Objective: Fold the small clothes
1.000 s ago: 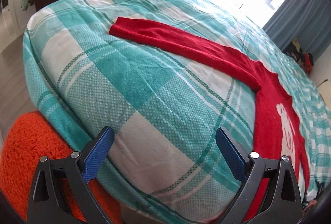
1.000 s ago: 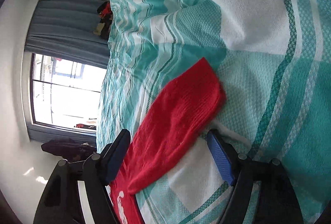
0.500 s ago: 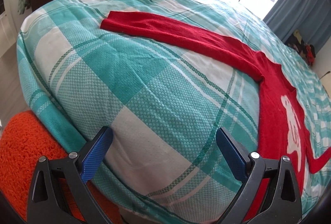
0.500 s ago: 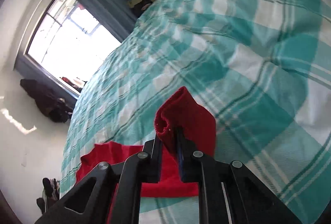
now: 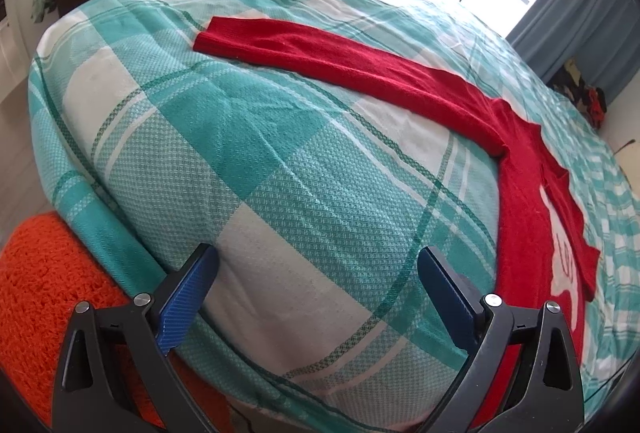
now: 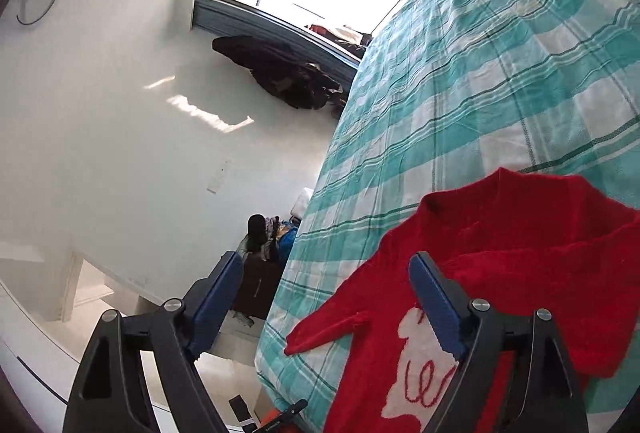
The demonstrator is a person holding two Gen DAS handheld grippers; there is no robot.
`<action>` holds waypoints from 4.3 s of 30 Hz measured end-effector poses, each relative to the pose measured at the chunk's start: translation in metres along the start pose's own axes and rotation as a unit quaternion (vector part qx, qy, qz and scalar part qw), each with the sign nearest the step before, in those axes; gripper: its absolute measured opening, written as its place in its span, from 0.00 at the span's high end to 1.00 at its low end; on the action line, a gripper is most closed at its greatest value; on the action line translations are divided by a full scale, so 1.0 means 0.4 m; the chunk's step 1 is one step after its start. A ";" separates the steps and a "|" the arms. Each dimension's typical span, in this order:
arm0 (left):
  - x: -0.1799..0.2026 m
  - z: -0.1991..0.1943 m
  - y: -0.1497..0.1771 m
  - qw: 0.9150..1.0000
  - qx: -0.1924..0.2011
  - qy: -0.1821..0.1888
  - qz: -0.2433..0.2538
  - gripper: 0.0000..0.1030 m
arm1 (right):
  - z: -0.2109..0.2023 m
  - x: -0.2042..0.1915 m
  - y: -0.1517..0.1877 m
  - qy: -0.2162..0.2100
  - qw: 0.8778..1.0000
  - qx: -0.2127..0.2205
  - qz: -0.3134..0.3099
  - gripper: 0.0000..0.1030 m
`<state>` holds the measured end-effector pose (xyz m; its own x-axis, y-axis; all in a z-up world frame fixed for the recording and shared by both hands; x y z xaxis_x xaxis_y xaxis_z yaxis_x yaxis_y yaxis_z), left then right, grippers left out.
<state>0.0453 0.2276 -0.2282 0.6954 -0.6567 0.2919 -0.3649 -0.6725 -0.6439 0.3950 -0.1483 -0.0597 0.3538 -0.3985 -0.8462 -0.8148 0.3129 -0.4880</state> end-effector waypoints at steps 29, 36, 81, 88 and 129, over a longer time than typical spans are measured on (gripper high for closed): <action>0.810 0.324 -0.075 0.947 -0.223 0.214 0.085 0.44 | -0.397 0.533 0.254 0.370 0.887 0.028 -0.276 0.13; 0.865 0.354 -0.027 0.938 -0.239 0.215 0.127 0.53 | -0.394 0.526 0.263 0.367 0.886 0.030 -0.281 0.12; 0.750 0.329 -0.014 0.951 -0.065 0.105 0.285 0.47 | -0.150 0.538 0.130 0.456 0.836 -0.030 -0.303 0.10; 0.741 0.294 -0.021 0.945 -0.057 0.109 0.302 0.40 | -0.205 0.515 0.147 0.464 0.827 -0.032 -0.315 0.10; -0.056 0.160 -0.212 0.979 -0.045 0.068 -0.188 0.10 | -0.411 0.476 0.389 0.410 0.875 0.028 -0.256 0.00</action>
<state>0.1006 0.3212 -0.2253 0.7041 -0.3928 0.5916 -0.1567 -0.8985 -0.4100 0.2601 -0.3174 -0.2614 0.1990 -0.9762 -0.0863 -0.6136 -0.0555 -0.7877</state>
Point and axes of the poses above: each gripper's, at about its wrist camera, not at the fingertips, and z roughly the way its jaws point, x to its right, y to its underside, the point moved 7 cm from there along z, roughly the way its jaws point, and after that the axes turned 12 degrees about x, right-handed, at the moved point
